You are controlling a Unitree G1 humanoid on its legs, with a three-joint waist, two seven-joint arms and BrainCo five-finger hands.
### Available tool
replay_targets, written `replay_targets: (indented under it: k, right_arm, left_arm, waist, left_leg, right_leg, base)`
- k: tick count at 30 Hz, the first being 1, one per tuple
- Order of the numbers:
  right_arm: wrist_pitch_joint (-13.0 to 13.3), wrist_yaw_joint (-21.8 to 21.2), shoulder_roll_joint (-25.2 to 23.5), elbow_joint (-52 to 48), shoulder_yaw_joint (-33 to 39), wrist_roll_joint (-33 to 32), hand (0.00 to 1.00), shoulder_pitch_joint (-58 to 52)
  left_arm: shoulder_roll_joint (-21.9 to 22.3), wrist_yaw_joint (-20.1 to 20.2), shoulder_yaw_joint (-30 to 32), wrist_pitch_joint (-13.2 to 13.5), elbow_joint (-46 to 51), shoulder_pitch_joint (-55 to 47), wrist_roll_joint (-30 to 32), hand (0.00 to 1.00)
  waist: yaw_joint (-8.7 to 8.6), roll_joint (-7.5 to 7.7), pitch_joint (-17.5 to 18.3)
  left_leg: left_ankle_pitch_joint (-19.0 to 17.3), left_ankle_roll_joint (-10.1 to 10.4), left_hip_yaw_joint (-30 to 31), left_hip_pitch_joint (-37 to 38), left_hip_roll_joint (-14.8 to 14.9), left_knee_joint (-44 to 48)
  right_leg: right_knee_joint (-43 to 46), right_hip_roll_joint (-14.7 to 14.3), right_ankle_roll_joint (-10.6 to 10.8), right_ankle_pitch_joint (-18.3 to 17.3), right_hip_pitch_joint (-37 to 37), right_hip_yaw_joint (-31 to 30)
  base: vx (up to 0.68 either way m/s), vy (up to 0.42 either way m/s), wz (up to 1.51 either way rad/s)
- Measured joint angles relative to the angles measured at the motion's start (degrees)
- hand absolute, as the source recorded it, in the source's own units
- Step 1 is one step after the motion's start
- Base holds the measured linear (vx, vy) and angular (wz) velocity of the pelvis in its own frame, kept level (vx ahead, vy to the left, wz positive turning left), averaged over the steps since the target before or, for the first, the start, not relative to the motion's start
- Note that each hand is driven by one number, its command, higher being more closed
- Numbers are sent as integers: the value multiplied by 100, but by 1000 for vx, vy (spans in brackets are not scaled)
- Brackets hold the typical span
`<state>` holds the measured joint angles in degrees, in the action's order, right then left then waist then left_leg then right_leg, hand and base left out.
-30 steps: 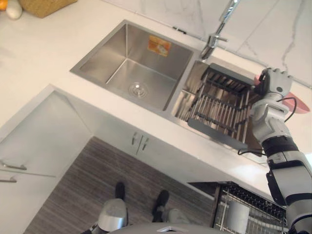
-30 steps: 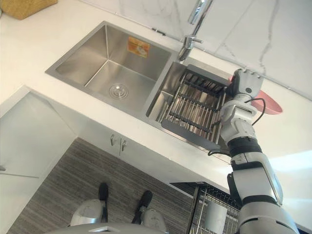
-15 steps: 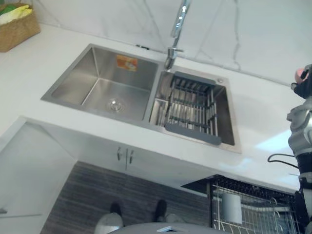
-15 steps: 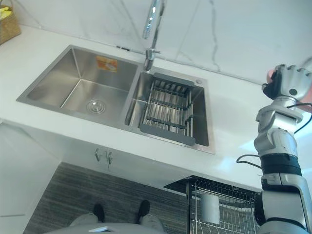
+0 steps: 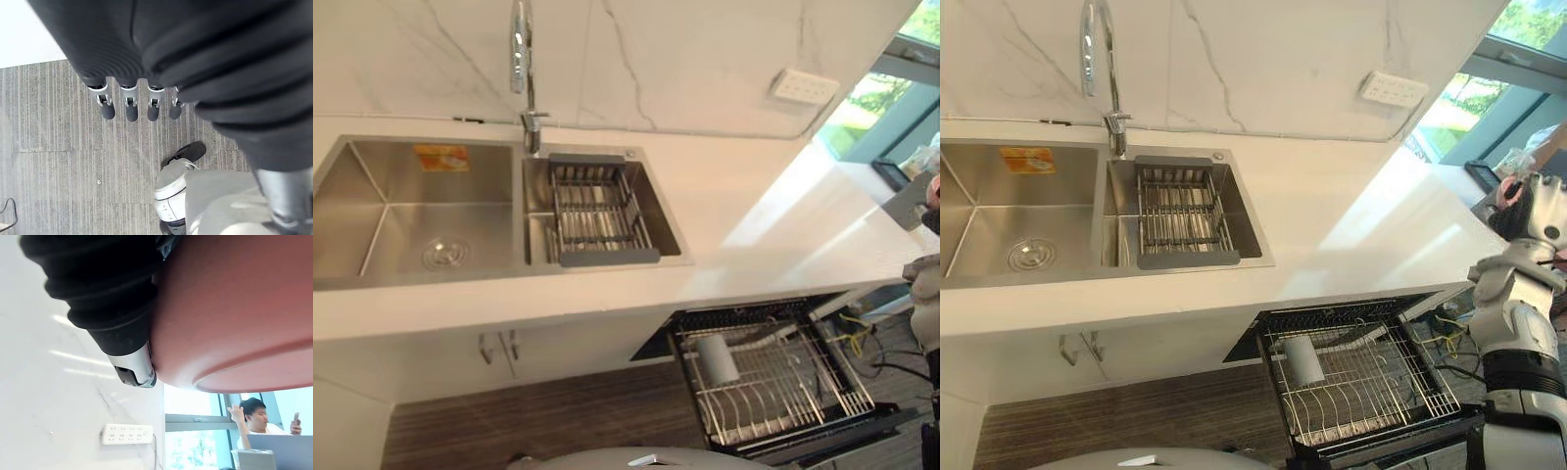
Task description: Walk over to the sink, pick up the cup, carry it to the dishwasher, place the cup inside the dishwasher, then close the dishwasher door
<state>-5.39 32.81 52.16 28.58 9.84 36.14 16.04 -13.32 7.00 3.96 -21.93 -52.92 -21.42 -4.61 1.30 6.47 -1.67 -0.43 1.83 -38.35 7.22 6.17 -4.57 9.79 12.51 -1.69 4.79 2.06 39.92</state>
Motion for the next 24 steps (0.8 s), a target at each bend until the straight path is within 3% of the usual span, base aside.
replay_targets:
  k: [4, 7, 11, 13, 16, 24]
  right_arm:
    - [235, 33, -115, 167, 4, -23, 100, -5]
    - [292, 48, -314, 113, 186, -20, 100, -144]
    - [242, 52, -748, -246, 457, -19, 100, -425]
    - [199, 48, -956, -342, 457, 13, 100, -640]
    - [19, 47, -1170, -335, 460, 15, 100, -878]
    - [-11, 238, -1508, -57, 459, 16, 100, -999]
  left_arm:
    - [28, -55, -193, 1, 7, 50, -154, 0]
    - [17, -71, -185, 2, 32, 44, -201, 0]
    - [100, -82, -182, 11, 54, -77, -202, 0]
    - [163, -108, -170, 60, 53, -130, -203, 0]
    - [189, -164, -166, 93, 50, -138, -203, 0]
    - [154, -174, -163, 188, 62, 71, -225, 0]
  waist:
    - [4, -137, -31]
    - [7, -121, -62]
    - [40, -2, -130]
    - [41, 39, -193]
    - [4, -6, -195]
    - [-21, -35, -427]
  left_leg:
    - [0, 2, 85, 115, -94, -2]
    - [-93, 5, 74, 116, -192, -39]
    - [-124, -37, 86, 75, -307, -43]
    - [-96, 4, 259, 73, -380, -44]
    - [-61, 16, 297, -3, -385, -43]
    - [-96, -187, 344, -208, -560, -32]
  right_leg:
    - [-38, 44, 147, 128, -51, -3]
    - [-555, -21, 298, 311, -226, -19]
    - [-902, -63, 409, 361, -293, -217]
    - [-901, -26, 530, 133, -259, -301]
    - [-927, -31, 513, 86, -165, -316]
    - [-917, 131, 567, 300, 26, -338]
  base:
    - [-8, -34, -14]
    - [-90, 17, -7]
    - [-108, 26, -17]
    - [-43, 2, -19]
    - [-18, 19, -9]
    - [37, 47, 1]
